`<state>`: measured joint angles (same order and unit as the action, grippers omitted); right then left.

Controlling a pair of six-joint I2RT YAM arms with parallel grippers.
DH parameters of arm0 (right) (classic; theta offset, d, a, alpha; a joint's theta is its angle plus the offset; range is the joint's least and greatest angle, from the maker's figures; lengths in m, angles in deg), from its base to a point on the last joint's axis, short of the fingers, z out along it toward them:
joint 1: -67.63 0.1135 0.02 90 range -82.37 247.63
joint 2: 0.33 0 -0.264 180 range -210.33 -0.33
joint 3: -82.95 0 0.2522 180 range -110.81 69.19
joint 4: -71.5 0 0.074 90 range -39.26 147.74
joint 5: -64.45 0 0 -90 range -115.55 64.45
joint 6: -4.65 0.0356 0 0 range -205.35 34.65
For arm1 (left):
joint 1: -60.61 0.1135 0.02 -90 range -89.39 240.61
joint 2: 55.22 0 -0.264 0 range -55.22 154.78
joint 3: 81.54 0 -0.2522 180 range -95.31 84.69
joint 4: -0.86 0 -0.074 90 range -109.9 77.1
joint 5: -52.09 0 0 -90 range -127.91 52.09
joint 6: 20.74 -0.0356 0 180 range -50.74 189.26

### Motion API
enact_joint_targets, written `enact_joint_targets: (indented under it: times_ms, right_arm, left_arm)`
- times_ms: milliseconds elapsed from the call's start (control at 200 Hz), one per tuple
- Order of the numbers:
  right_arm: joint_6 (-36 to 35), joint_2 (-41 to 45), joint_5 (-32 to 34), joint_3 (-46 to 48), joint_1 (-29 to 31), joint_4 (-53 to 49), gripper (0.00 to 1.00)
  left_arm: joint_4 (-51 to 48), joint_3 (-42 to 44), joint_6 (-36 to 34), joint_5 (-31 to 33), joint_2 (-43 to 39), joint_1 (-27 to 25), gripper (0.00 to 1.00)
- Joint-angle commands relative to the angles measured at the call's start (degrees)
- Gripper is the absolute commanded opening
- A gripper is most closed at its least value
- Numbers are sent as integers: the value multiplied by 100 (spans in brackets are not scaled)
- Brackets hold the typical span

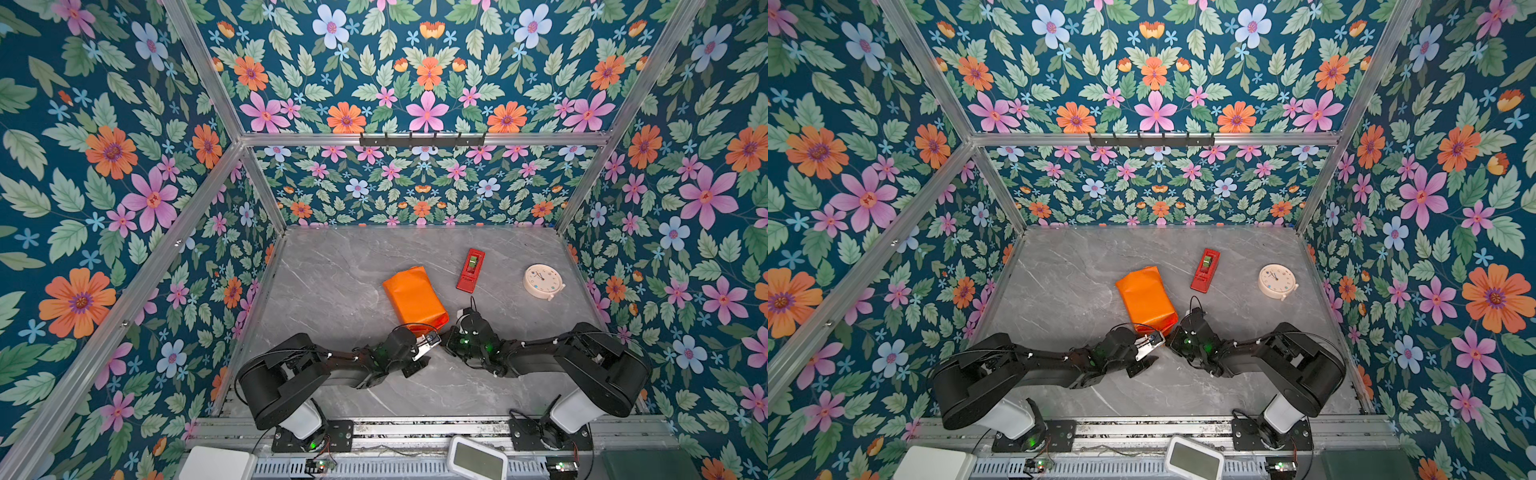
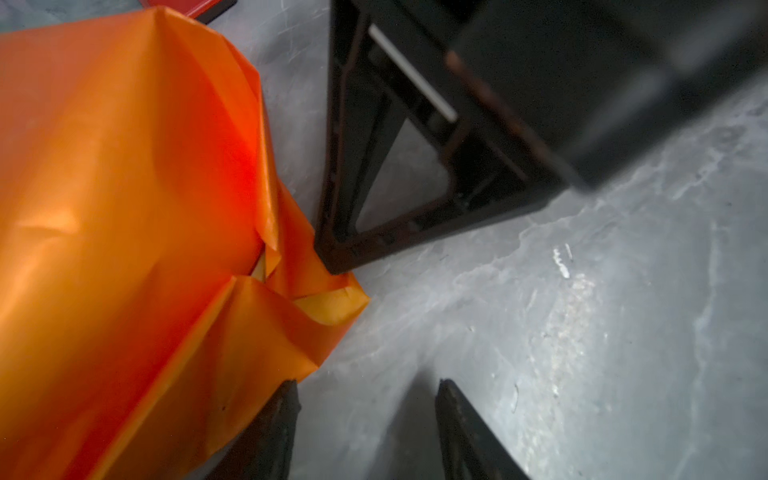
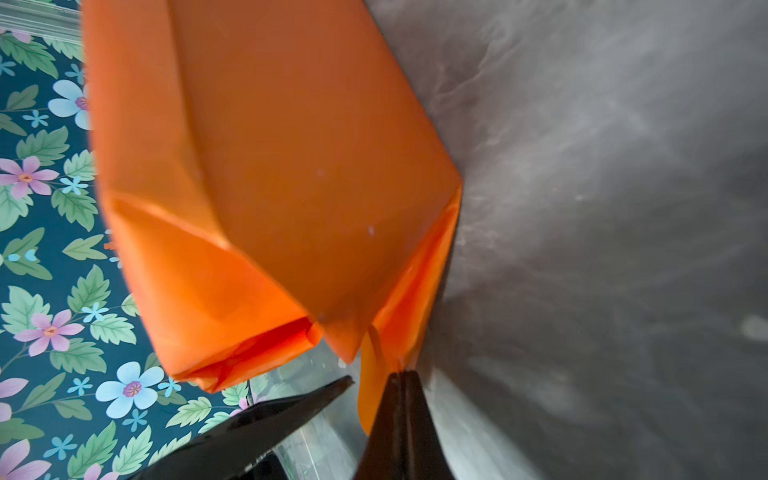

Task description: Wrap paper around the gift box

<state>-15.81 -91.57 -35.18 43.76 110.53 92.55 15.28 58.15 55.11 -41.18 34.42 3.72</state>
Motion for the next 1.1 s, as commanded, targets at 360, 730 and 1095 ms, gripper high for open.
enact_joint_targets:
  times_ms: [360, 730, 1095]
  right_arm:
    - [275, -51, -4, 73, 3, 435, 0]
    - [385, -85, 5, 140, 3, 563, 0]
    - [430, -157, 4, 118, 1, 646, 0]
  left_arm:
    - [806, -79, -538, 458, 412, 2, 45]
    - [1222, -181, -650, 573, 751, 2, 36]
    - [1305, -213, -668, 407, 791, 2, 20]
